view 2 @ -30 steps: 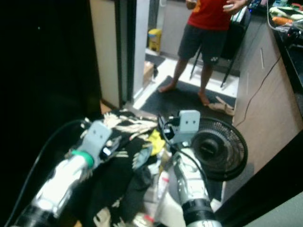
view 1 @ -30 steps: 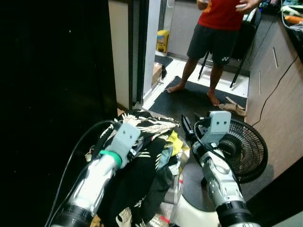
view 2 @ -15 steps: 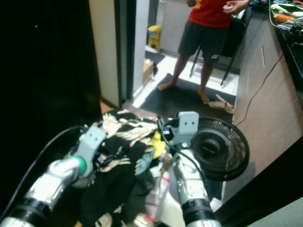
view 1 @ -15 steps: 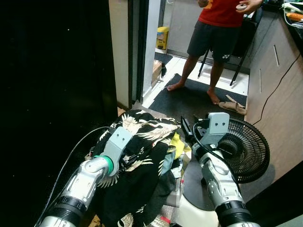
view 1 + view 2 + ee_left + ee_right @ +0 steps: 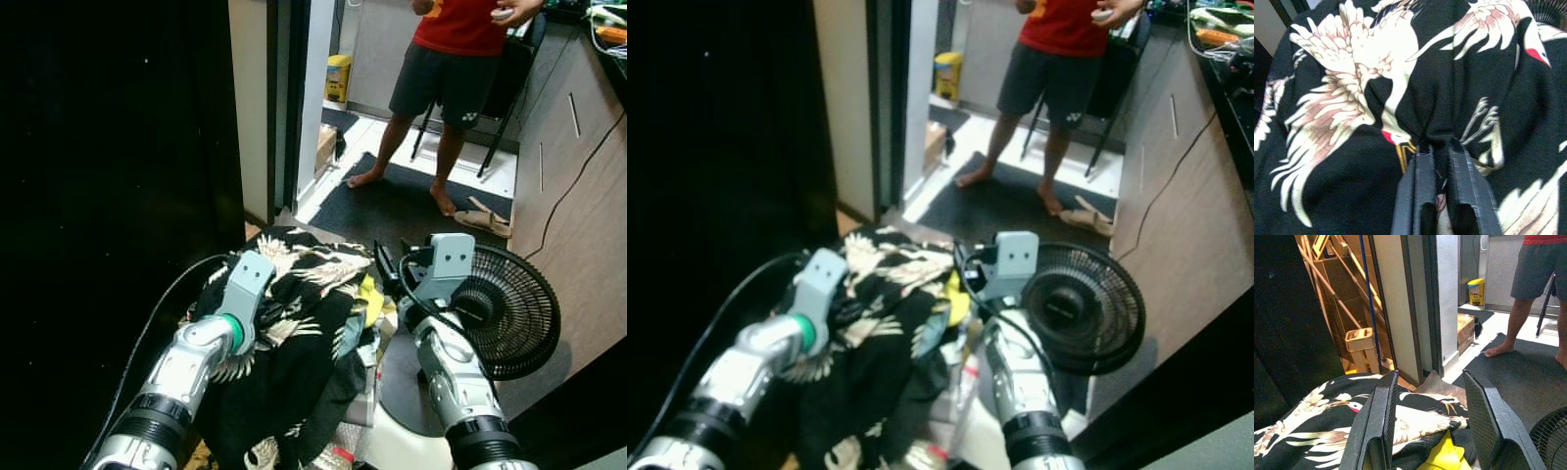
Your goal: Clothes washing
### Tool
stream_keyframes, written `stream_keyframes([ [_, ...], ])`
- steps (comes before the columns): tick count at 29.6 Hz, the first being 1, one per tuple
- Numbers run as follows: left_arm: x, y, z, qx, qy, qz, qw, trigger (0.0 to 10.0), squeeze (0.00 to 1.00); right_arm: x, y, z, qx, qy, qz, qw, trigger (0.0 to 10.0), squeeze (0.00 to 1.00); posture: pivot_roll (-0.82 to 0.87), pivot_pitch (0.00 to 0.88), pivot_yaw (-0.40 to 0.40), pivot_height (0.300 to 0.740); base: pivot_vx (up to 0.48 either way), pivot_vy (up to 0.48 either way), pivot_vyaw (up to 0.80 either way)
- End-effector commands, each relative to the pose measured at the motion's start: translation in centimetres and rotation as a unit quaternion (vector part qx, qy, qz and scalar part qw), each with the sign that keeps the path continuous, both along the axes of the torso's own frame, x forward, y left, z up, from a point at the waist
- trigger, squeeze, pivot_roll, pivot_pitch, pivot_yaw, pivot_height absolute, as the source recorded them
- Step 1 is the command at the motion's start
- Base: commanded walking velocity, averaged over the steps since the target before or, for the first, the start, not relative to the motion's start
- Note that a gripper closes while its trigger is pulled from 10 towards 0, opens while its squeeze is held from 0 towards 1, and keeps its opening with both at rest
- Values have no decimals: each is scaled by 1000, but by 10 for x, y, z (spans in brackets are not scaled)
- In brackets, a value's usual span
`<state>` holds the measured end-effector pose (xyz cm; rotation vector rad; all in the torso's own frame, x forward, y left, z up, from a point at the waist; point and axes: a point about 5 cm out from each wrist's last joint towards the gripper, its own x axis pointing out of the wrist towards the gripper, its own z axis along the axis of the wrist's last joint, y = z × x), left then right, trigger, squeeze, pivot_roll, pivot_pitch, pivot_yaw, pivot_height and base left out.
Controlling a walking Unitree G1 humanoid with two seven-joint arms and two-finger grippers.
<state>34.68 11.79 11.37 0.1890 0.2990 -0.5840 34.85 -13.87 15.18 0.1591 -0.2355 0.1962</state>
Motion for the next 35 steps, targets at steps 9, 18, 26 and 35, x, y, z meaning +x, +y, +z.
stream_keyframes([
  [9, -11, -4, 8, -7, -31, 2, 999, 0, 0, -2, -5, -4, 0, 4, -9, 1000, 10000, 0, -7, 59, -1, 740, 0, 0, 0],
  [18, -16, -31, 129, -118, -228, -18, 966, 10000, 0, 1, 4, 21, 19, -36, 4, 999, 10000, 0, 3, 56, -4, 740, 0, 0, 0],
  [26, -52, -41, 242, -241, -404, -58, 881, 10000, 0, 2, 10, 56, 44, -92, 13, 995, 10000, 0, 11, 50, 4, 740, 0, 0, 0],
  [35, -54, -26, 224, -261, -333, -54, 905, 10000, 0, 0, 8, 63, 51, -102, 9, 993, 10000, 0, 13, 41, 12, 740, 0, 0, 0],
])
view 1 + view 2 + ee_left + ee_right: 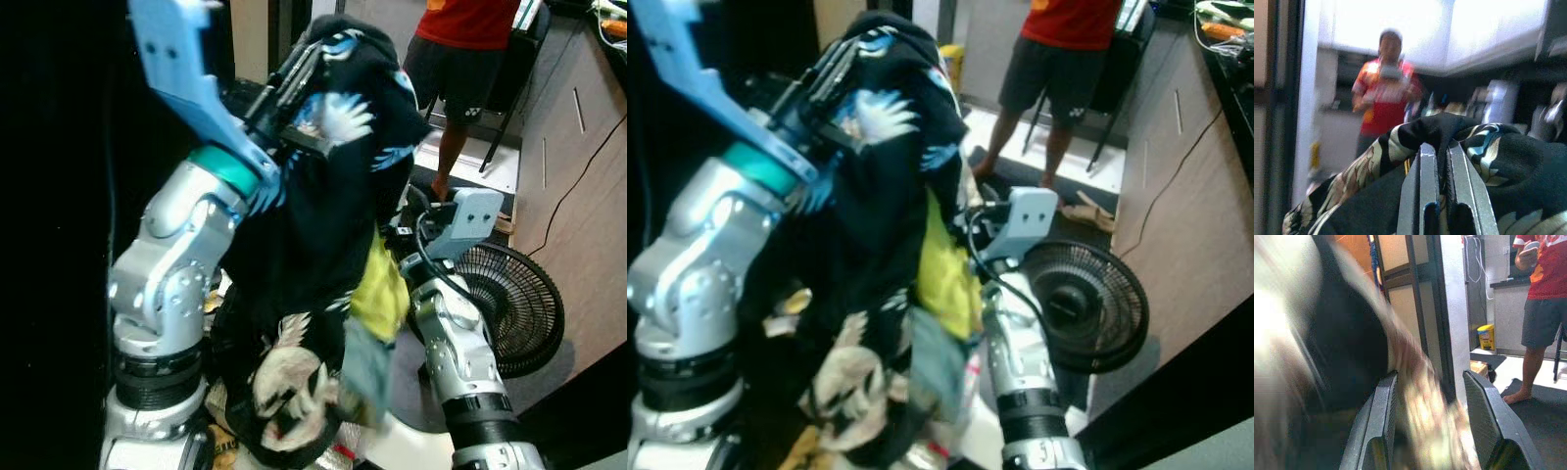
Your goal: Clothes washing
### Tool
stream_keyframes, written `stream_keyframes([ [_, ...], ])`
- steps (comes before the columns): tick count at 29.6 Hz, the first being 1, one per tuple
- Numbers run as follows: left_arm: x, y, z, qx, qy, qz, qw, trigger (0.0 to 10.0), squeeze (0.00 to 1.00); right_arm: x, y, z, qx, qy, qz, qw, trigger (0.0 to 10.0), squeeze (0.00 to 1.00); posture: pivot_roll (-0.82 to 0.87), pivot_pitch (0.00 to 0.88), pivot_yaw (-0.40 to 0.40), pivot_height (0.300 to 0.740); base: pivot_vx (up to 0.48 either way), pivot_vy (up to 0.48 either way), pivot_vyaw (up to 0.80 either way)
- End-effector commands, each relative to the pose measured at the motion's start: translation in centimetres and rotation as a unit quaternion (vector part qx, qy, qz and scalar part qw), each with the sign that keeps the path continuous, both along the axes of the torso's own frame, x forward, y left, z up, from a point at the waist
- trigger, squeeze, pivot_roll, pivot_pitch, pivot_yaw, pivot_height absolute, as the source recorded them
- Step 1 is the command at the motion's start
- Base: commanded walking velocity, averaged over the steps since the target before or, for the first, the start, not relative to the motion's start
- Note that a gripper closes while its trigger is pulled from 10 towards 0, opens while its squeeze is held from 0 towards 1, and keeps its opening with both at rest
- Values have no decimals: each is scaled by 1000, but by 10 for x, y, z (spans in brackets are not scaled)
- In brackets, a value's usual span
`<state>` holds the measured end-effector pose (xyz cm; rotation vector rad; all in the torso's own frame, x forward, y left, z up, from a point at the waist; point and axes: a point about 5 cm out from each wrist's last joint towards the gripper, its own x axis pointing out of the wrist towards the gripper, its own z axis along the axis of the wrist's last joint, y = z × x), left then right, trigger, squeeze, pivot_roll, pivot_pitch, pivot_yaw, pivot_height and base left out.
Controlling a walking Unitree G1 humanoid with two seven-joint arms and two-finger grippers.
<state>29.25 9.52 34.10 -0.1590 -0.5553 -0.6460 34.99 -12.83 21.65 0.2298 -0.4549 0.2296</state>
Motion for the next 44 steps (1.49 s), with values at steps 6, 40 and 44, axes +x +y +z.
stream_keyframes([
  [6, 6, 3, -32, 37, 59, 22, 997, 10000, 0, -2, -3, -3, 5, 10, -1, 1000, 10000, 0, 18, 36, 5, 740, 0, 0, 0],
  [40, 16, 30, -206, 342, 309, 89, 883, 10000, 0, -2, -5, -16, -4, 37, -4, 999, 10000, 0, 11, 55, 6, 740, 0, 0, 0],
  [44, 8, 33, -222, 370, 315, 80, 870, 10000, 0, -3, -5, -17, -4, 39, -5, 999, 10000, 0, 10, 57, 7, 740, 0, 0, 0],
])
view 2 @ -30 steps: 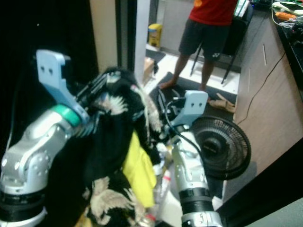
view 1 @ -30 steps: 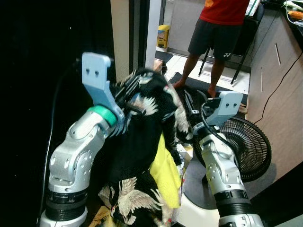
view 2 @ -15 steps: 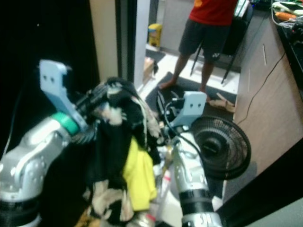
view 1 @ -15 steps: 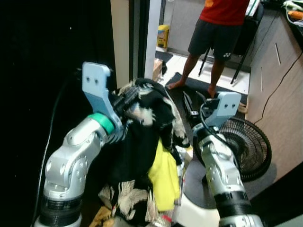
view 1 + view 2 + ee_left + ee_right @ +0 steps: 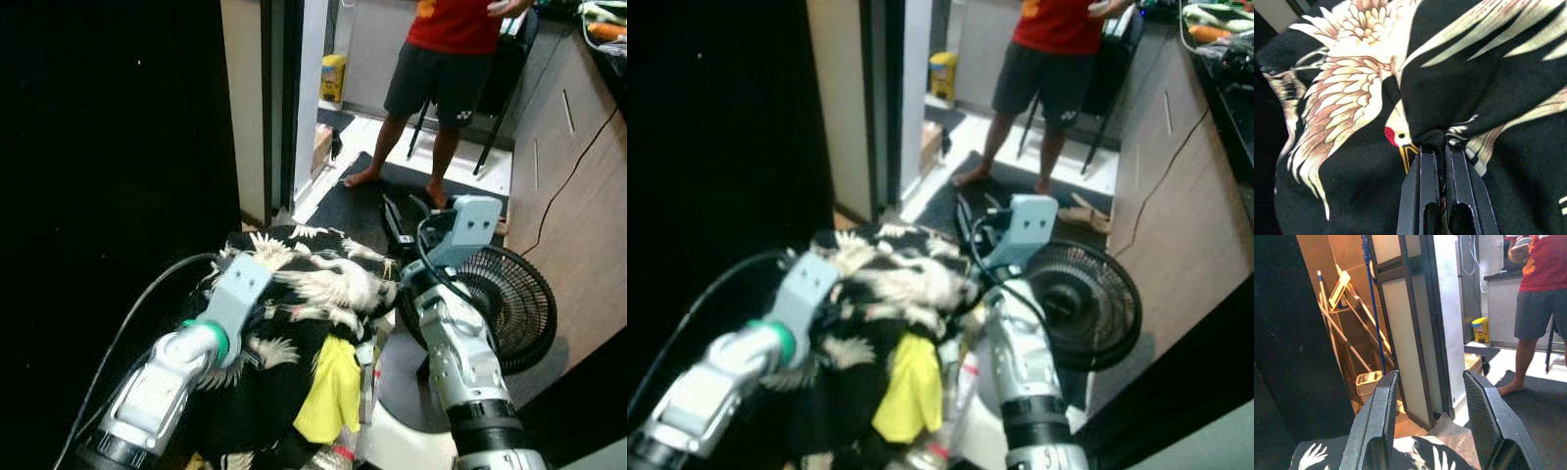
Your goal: Clothes washing
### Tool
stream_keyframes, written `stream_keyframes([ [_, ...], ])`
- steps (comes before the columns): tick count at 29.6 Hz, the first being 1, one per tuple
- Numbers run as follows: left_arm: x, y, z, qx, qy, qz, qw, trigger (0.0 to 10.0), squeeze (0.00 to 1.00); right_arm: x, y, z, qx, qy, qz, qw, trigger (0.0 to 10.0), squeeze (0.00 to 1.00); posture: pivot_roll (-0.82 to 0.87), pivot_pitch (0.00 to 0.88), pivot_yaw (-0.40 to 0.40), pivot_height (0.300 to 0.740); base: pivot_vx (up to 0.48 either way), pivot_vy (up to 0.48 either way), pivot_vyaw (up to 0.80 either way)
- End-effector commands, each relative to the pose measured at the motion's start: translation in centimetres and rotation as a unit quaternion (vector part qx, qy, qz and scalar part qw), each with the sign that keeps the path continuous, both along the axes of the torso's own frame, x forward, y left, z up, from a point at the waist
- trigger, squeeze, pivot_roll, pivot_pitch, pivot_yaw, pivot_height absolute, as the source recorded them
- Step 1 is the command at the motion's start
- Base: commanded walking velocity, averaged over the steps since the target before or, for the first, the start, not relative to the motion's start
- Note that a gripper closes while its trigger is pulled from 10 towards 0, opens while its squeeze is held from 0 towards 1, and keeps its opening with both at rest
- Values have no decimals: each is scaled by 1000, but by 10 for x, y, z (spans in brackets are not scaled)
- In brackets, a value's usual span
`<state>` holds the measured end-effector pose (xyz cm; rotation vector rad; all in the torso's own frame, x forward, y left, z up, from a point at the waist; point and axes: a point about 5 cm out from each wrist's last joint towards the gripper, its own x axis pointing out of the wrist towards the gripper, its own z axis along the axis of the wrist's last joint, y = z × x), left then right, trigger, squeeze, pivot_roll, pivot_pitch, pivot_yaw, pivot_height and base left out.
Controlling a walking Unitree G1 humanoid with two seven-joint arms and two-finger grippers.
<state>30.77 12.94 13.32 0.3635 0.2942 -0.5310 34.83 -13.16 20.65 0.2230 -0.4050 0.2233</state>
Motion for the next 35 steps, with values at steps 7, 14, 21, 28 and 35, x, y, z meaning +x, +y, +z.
stream_keyframes([
  [7, -9, -5, -4, -38, -1, -27, 999, 10000, 1000, -1, -2, -8, 2, 17, -5, 1000, 10000, 0, 14, 59, 4, 740, 0, 0, 0],
  [14, 1, -13, 33, -105, -62, -23, 992, 10000, 1000, 0, -1, -7, 1, 16, -2, 1000, 10000, 0, 17, 58, 0, 740, 0, 0, 0],
  [21, 14, -25, 73, -159, -115, -39, 980, 10000, 1000, 0, 0, -6, 1, 16, 0, 1000, 10000, 0, 12, 61, -1, 740, 0, 0, 0],
  [28, 19, -34, 44, -128, -67, -30, 989, 10000, 663, -1, -1, -7, 1, 17, -3, 1000, 10000, 0, 5, 67, 1, 740, 0, 0, 0],
  [35, 18, -37, 12, -107, -11, -37, 994, 10000, 1000, -1, -2, -7, 1, 17, -4, 1000, 10000, 0, 2, 70, 0, 740, 0, 0, 0],
])
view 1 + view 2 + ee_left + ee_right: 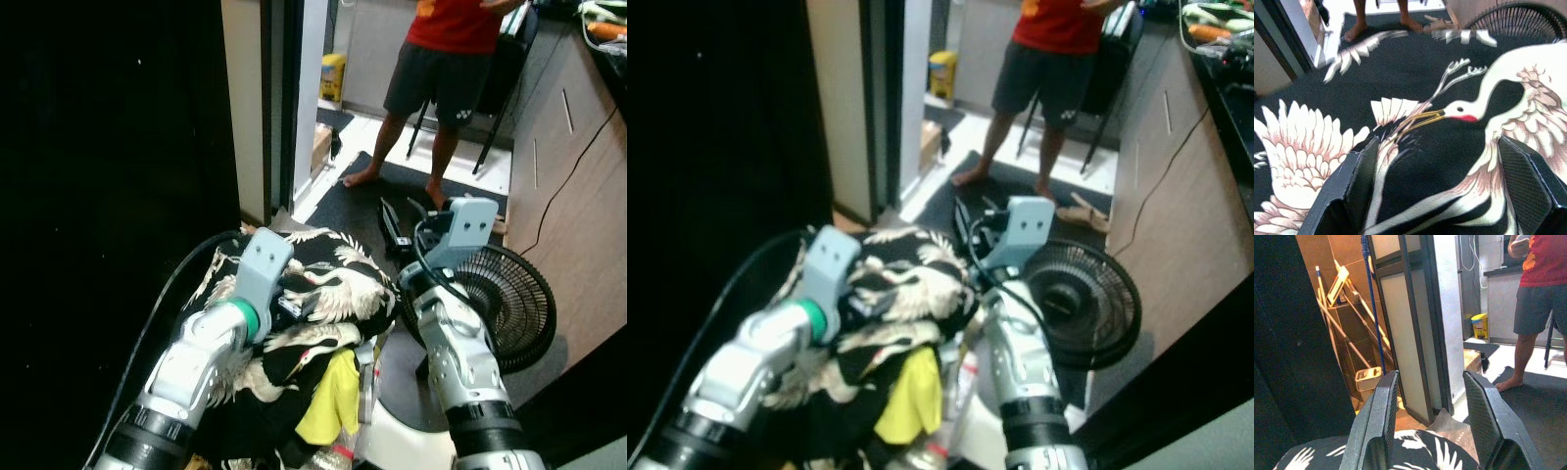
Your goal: Clothes washing
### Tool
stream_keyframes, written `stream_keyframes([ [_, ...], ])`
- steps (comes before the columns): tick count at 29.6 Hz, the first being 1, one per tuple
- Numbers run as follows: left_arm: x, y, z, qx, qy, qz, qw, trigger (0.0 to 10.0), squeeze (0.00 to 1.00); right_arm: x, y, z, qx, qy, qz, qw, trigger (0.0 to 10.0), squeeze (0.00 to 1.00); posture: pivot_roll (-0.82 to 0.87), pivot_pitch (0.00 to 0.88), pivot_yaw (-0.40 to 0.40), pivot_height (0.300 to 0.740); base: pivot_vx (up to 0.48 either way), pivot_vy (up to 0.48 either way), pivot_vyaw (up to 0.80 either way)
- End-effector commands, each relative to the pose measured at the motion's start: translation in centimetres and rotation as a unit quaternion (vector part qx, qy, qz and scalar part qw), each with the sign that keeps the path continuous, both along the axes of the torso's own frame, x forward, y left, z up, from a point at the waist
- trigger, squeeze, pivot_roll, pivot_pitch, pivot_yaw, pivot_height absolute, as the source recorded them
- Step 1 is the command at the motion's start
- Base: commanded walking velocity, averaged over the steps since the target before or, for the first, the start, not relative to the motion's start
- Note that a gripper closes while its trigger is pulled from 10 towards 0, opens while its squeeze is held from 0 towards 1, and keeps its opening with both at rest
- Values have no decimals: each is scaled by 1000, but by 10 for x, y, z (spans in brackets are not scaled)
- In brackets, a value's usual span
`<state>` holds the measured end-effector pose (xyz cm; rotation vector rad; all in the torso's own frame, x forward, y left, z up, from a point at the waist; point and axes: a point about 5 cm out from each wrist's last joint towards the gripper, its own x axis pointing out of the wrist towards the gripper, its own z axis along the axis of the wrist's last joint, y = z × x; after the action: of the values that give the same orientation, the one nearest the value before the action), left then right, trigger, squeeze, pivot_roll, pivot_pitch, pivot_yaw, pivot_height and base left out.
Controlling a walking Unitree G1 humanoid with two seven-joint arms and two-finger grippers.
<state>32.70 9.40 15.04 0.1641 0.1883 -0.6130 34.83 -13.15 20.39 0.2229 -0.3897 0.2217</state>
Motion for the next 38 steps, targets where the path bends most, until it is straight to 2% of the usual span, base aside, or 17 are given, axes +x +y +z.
stream_keyframes([
  [1, -2, -2, -9, 11, 13, -7, 1000, 10000, 1000, -1, -2, -5, 2, 10, -4, 1000, 10000, 0, 3, 71, -2, 740, 0, 0, 0],
  [5, -5, -4, -18, 19, 37, -19, 999, 10000, 1000, -1, -2, -5, 1, 10, -4, 1000, 10000, 0, 2, 71, -4, 740, 0, 0, 0],
  [6, -8, -5, -23, 20, 47, -27, 998, 10000, 173, -1, -2, -5, 1, 10, -3, 1000, 10000, 0, 1, 70, -3, 740, 0, 0, 0],
  [7, -11, -6, -26, 19, 53, -32, 998, 10000, 0, -1, -2, -5, 0, 10, -3, 1000, 10000, 0, 2, 70, -4, 740, 0, 0, 0],
  [9, -11, -6, -26, 19, 53, -32, 998, 10000, 0, -1, -2, -5, 0, 10, -3, 1000, 10000, 0, 2, 70, -4, 740, 0, 0, 0],
  [10, -12, -7, -28, 15, 57, -29, 998, 0, 0, -1, -2, -5, 0, 11, -3, 1000, 10000, 0, 4, 69, -5, 740, 0, 0, 0],
  [18, -10, -1, -26, 0, 49, -10, 999, 0, 0, 0, -1, -3, 0, 10, 1, 1000, 10000, 0, 8, 61, -7, 740, 0, 0, 0],
  [33, -12, 2, -20, -7, 31, -14, 999, 0, 0, 0, -2, -3, 1, 10, -1, 1000, 10000, 0, 5, 63, -5, 740, 0, 0, 0],
  [34, -13, 0, -9, -14, 2, -20, 1000, 0, 0, 0, -2, -3, 1, 9, -2, 1000, 10000, 0, 2, 65, -3, 740, 0, 0, 0],
  [36, -13, 0, -9, -14, 2, -20, 1000, 0, 0, 0, -2, -3, 1, 9, -2, 1000, 10000, 0, 2, 65, -3, 740, 0, 0, 0],
  [37, -12, -2, 22, -27, -78, -22, 996, 0, 0, 0, -3, -2, 2, 7, -3, 1000, 10000, 0, 3, 64, -3, 740, 0, 0, 0],
  [38, -14, -3, 53, -41, -156, -20, 987, 10000, 0, 0, -4, 0, 3, 4, -4, 1000, 10000, 0, 5, 62, -3, 740, 0, 0, 0],
])
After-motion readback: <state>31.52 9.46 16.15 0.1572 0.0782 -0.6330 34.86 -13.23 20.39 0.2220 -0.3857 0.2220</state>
